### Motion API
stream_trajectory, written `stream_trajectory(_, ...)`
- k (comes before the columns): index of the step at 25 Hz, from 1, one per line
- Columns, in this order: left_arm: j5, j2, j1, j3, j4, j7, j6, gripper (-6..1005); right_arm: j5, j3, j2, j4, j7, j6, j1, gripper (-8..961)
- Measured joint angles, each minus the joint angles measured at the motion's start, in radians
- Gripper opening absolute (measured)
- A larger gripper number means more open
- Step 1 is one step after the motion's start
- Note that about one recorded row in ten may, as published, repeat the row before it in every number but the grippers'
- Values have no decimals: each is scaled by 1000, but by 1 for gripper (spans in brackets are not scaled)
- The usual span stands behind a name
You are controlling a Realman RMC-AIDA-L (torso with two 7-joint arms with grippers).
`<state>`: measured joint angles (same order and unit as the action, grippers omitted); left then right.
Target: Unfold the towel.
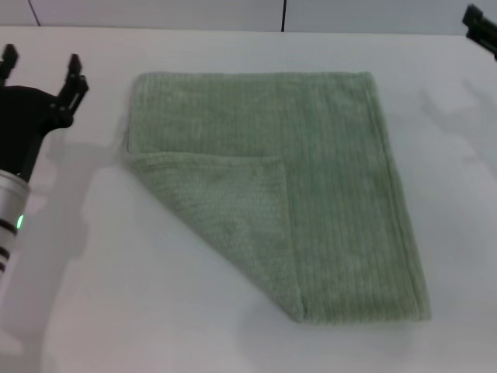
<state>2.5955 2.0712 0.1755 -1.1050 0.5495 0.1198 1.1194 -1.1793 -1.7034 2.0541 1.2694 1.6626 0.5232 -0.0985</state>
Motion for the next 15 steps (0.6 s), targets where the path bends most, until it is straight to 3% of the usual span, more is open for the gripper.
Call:
stream_trajectory(1, 0, 0, 0, 0, 0, 0, 0, 854, 0, 0, 0, 0, 0, 0, 0, 842)
stream_trajectory(2, 0, -2, -1, 2, 23, 0, -37, 854, -237, -19, -22, 66, -284, 27, -35, 842)
stream_trajectory(3, 4, -3, -1, 5, 55, 0, -89, 853, -237, -19, -22, 66, -284, 27, -35, 842)
stream_trajectory(5, 8, -6, -1, 18, 103, 0, -154, 851, -574, -40, -51, 130, -643, 139, -115, 842)
stream_trajectory(7, 8, -6, -1, 18, 103, 0, -154, 849, -663, -52, -52, 140, -737, 184, -145, 841)
stream_trajectory(8, 15, -8, -8, 35, 180, 3, -240, 848, -744, -69, -49, 145, -820, 229, -179, 841)
stream_trajectory(10, 39, -8, -14, 44, 240, 18, -288, 847, -934, -134, -28, 147, -1009, 326, -265, 841)
stream_trajectory(14, 70, -9, -33, 46, 326, 23, -353, 847, -1086, -196, -7, 119, -1110, 358, -336, 784)
stream_trajectory(15, 81, -11, -45, 44, 377, 23, -411, 847, -1149, -232, -14, 63, -1164, 398, -396, 770)
